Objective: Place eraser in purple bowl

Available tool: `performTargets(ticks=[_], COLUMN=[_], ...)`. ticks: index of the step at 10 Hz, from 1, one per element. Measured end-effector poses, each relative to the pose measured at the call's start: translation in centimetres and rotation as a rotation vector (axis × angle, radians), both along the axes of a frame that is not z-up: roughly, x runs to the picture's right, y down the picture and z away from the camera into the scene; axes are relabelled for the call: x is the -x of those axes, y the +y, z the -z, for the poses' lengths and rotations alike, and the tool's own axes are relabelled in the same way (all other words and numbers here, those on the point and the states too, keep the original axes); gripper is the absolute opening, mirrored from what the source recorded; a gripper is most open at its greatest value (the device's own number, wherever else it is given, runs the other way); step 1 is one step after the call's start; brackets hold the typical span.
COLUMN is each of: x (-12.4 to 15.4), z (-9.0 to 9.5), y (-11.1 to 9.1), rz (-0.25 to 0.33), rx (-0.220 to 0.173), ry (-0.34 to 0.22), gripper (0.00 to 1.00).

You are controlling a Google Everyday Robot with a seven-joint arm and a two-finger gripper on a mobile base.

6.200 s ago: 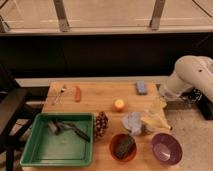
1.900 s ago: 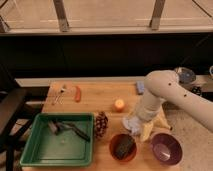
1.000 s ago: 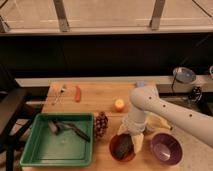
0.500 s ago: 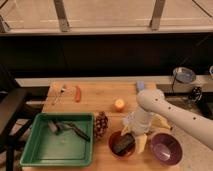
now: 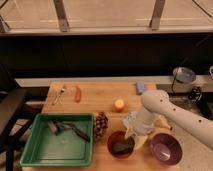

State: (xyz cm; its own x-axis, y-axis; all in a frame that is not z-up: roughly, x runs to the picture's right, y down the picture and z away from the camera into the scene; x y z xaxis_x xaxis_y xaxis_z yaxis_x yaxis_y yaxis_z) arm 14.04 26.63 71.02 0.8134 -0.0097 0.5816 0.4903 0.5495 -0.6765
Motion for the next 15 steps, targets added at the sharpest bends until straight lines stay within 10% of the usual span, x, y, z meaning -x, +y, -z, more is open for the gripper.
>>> performTargets(ticks=[3,12,15], x=[-0.1,-12.0,-15.3], z=[0.9,10.0,11.3], y=[-1.2,-7.1,-5.5], rz=[-0.001,-0.113,-0.172], rx=[-0.008,-0.042,-0.014], ry=[0.022,0.313,0.416], gripper=[0.00,0.00,0.22])
